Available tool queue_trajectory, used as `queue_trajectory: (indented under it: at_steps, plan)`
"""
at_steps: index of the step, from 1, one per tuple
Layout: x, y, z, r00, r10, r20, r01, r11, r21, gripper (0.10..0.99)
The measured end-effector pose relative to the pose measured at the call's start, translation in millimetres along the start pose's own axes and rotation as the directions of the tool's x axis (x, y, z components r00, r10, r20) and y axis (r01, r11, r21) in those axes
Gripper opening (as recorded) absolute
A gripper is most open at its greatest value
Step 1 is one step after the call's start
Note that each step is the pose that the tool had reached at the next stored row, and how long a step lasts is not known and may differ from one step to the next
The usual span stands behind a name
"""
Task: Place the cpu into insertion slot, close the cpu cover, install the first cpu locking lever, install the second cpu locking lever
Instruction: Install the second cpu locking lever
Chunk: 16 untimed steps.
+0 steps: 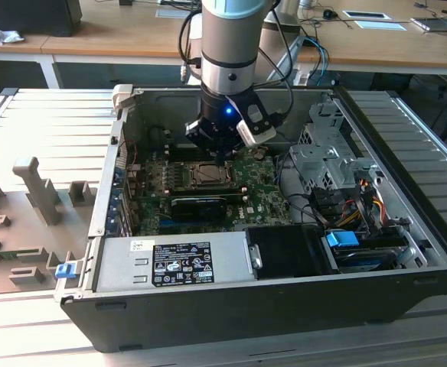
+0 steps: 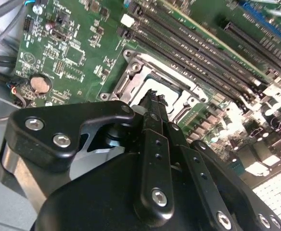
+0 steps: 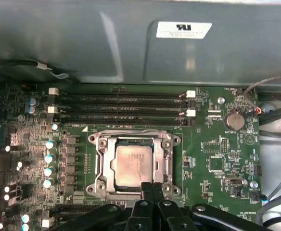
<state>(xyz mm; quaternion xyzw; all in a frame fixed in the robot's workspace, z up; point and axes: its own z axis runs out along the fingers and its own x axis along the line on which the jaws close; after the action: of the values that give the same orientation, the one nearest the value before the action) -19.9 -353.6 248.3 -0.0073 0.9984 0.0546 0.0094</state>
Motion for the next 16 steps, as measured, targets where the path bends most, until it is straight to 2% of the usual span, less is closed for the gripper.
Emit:
queue_trajectory:
  at_steps: [3, 5, 7, 11, 12, 13, 14, 16]
  plan:
    - [0.1, -8.4, -0.5, 1.0, 0.0, -0.0016, 0.0, 1.0, 0.0, 0.106]
    - [0.5, -15.6, 3.8, 0.9999, 0.002, -0.0163, -0.002, 1.0, 0.0, 0.106]
    - [10.8, -17.2, 8.2, 0.9998, 0.0, -0.0175, 0.0, 1.0, 0.0, 0.106]
    - [18.8, -21.6, 10.2, 0.9998, -0.005, -0.018, 0.005, 1.0, 0.0, 0.106]
    - [24.4, -23.7, 10.6, 0.9998, -0.009, -0.0184, 0.009, 1.0, -0.001, 0.106]
    - [34.1, -24.7, 12.2, 0.9998, -0.012, -0.0188, 0.012, 0.9999, -0.001, 0.106]
    - [37.5, -25.0, 14.7, 0.9998, -0.012, -0.0187, 0.012, 0.9999, -0.004, 0.106]
    - [38.0, -25.8, 21.6, 0.9997, -0.013, -0.0186, 0.013, 0.9999, -0.007, 0.106]
